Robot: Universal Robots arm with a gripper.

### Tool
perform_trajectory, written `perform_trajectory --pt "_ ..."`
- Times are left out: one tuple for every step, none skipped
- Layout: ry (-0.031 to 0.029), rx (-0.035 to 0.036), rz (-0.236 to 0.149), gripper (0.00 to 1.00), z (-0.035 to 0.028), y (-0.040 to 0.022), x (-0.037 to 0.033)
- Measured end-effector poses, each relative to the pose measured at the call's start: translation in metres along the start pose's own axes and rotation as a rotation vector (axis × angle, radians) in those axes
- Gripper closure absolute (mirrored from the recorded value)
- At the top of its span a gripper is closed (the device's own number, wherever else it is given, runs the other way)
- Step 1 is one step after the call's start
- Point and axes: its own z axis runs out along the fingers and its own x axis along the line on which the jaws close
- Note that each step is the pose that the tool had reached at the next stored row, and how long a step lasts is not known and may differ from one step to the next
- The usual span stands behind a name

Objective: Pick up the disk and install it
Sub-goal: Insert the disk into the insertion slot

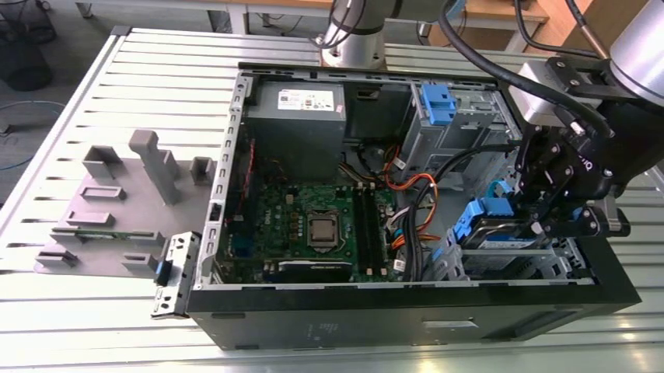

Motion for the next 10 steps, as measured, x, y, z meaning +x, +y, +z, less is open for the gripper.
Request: perform_trajectory --pt "-0.0001 0.0 0.0 0.65 0.0001 0.0 0.0" --pt "-0.0002 0.0 0.0 0.65 0.0002 0.0 0.0" --pt "-0.0001 0.0 0.0 0.65 0.0002 0.0 0.0" --pt "-0.0002 0.0 0.0 0.65 0.0002 0.0 0.0" --pt "-0.0006 0.0 0.0 0.65 0.0003 0.0 0.0" --pt "-0.0015 -0.0001 0.0 0.64 0.0006 0.0 -0.0001" --pt "-0.001 0.0 0.0 0.64 0.0006 0.0 -0.0001" --pt "-0.0007 0.0 0.0 0.58 0.0005 -0.0001 -0.0001" --pt "-0.0005 0.0 0.0 0.58 0.0004 -0.0001 0.0" --pt "-0.0001 0.0 0.0 0.58 0.0003 -0.0001 0.0"
